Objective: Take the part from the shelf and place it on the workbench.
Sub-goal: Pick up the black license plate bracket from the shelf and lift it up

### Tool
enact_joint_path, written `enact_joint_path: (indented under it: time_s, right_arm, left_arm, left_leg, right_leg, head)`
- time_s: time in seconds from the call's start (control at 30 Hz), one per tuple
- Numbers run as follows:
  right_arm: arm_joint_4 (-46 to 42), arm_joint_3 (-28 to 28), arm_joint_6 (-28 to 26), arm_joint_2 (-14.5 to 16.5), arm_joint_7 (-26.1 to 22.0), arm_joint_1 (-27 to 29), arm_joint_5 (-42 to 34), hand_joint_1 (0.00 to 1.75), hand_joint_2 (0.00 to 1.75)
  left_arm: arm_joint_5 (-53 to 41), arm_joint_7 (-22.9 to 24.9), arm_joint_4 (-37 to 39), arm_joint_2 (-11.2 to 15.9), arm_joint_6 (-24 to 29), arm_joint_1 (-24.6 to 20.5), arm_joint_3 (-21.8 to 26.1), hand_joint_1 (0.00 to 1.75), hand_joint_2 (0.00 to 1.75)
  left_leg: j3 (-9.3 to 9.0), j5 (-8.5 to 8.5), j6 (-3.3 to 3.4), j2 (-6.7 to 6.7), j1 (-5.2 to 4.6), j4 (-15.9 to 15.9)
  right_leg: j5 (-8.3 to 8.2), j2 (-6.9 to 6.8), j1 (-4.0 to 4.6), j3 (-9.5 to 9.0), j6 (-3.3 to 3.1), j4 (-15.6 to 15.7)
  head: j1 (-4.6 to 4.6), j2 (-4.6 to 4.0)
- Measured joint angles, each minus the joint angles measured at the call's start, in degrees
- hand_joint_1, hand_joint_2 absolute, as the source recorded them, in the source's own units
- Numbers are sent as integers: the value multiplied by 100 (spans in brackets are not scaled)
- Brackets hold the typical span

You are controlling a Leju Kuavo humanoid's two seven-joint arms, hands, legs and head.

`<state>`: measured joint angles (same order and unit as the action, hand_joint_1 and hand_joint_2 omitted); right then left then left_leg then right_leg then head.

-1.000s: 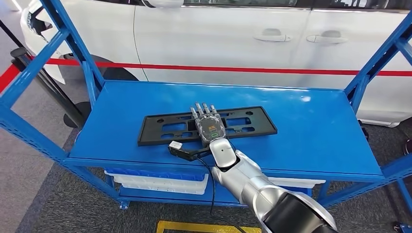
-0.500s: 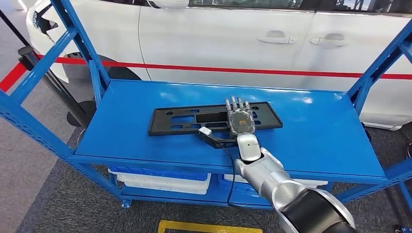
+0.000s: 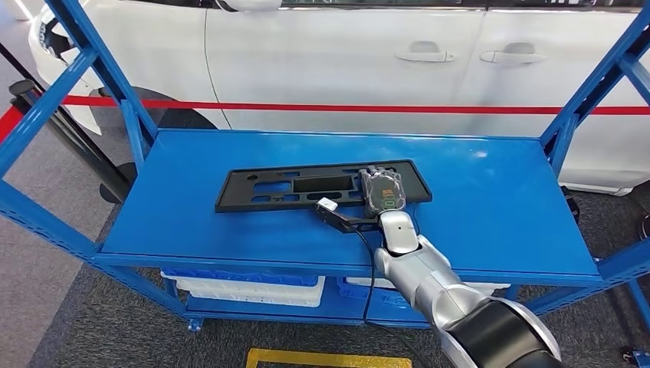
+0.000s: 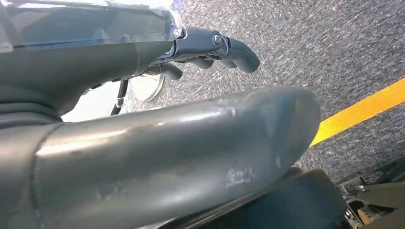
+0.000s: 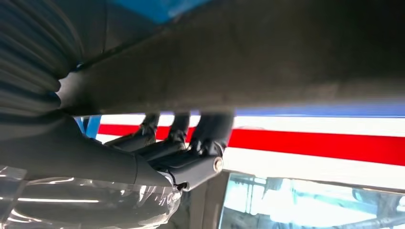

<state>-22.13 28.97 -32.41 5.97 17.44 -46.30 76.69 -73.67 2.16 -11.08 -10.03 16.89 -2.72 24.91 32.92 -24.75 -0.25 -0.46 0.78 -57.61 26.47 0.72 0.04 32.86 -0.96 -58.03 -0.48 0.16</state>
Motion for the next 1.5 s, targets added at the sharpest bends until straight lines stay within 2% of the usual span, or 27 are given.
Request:
enact_joint_path:
  time_s: [0.03, 0.07, 0.17, 0.2, 0.6, 0.83, 0.9, 1.07, 1.2, 1.33, 1.4, 1.47, 1.5]
  right_arm:
    - [-6, -22, -2, 0, -21, 2, -4, 39, 175]
    - [-8, -40, -4, 0, -36, 6, -2, 6, 175]
    - [-10, -56, -30, 1, -43, 28, 49, 135, 175]
    - [-11, -57, -38, 1, -42, 44, 72, 172, 175]
    - [-13, -145, -81, 13, -217, 168, 58, 175, 175]
    - [-297, -503, -350, 15, -1023, 122, -662, 175, 175]
    - [-550, -664, -186, 17, -1300, 5, -1101, 175, 175]
    - [-1271, -957, 621, 47, -1832, -386, -2486, 175, 175]
    - [-1917, -1120, 1427, 102, -2301, -610, -4447, 175, 175]
    - [-2906, -1164, 2313, 62, -2271, -815, -6631, 175, 175]
    - [-3385, -1167, 2725, -26, -2273, -821, -7685, 175, 175]
    - [-3853, -1164, 3129, -197, -2352, -672, -8697, 175, 175]
    - [-4090, -1157, 3317, -316, -2445, -535, -9124, 175, 175]
  left_arm:
    - [-9, -2, 0, 0, 1, -1, 1, 0, 0]
    - [-19, -4, 0, 0, 1, -2, 1, 0, 0]
    - [-55, -12, 0, 0, 1, -3, 3, 0, 0]
    - [-68, -19, 0, -1, -1, -5, 3, 0, 0]
    - [-130, -52, 0, -4, -5, -28, 3, 0, 0]
    - [-139, -38, 0, -2, -6, -24, 39, 0, 0]
    - [-130, -35, 0, -2, -5, -23, 81, 0, 0]
    - [-74, -46, 0, -2, 2, -21, 203, 0, 0]
    - [-10, -67, 0, -2, 28, -19, 339, 0, 0]
    - [89, -189, 0, -1, 97, -1, 512, 0, 0]
    - [266, -558, 0, -2, 78, 8, 614, 0, 87]
    - [679, -1471, 0, -5, -150, 12, 792, 0, 175]
    - [933, -2064, 0, -10, -328, 11, 924, 0, 175]
  left_leg:
    - [4, -2, -3, 0, 0, 1]
    - [8, -4, -6, 0, 0, 2]
    - [13, -9, -13, 0, -2, 3]
    - [14, -10, -13, 0, -3, 3]
    - [15, -11, -12, 0, -17, -1]
    - [29, -10, -11, -1, -17, -3]
    - [34, -8, -11, -2, -17, -3]
    - [38, -6, -10, -1, -17, -4]
    - [48, -4, -11, -2, -17, -5]
    - [54, -4, -12, -1, -17, -7]
    - [53, -5, -12, -4, -17, -8]
    - [53, -7, -9, -16, -17, -10]
    - [52, -8, -8, -24, -17, -11]
  right_leg:
    - [2, 0, 0, 3, 0, 0]
    - [4, 0, -1, 7, -1, 0]
    - [6, 1, -3, 11, 1, 1]
    - [6, 1, -5, 11, 2, 1]
    - [6, 0, -21, 10, 5, 2]
    - [4, -1, -21, 21, 8, 1]
    - [2, -1, -21, 26, 10, 0]
    - [2, -1, -21, 30, 11, 0]
    - [2, -3, -22, 40, 11, -1]
    - [2, -3, -23, 48, 11, 0]
    - [3, -5, -23, 48, 12, 2]
    - [8, -16, -23, 42, 19, 4]
    - [11, -24, -23, 36, 24, 5]
  head:
    - [0, 0]
    - [1, 0]
    - [1, 0]
    - [1, 1]
    - [1, 1]
    - [1, 1]
    - [1, 1]
    - [1, 0]
    - [0, 0]
    - [1, 1]
    - [0, 1]
    - [1, 1]
    - [1, 1]
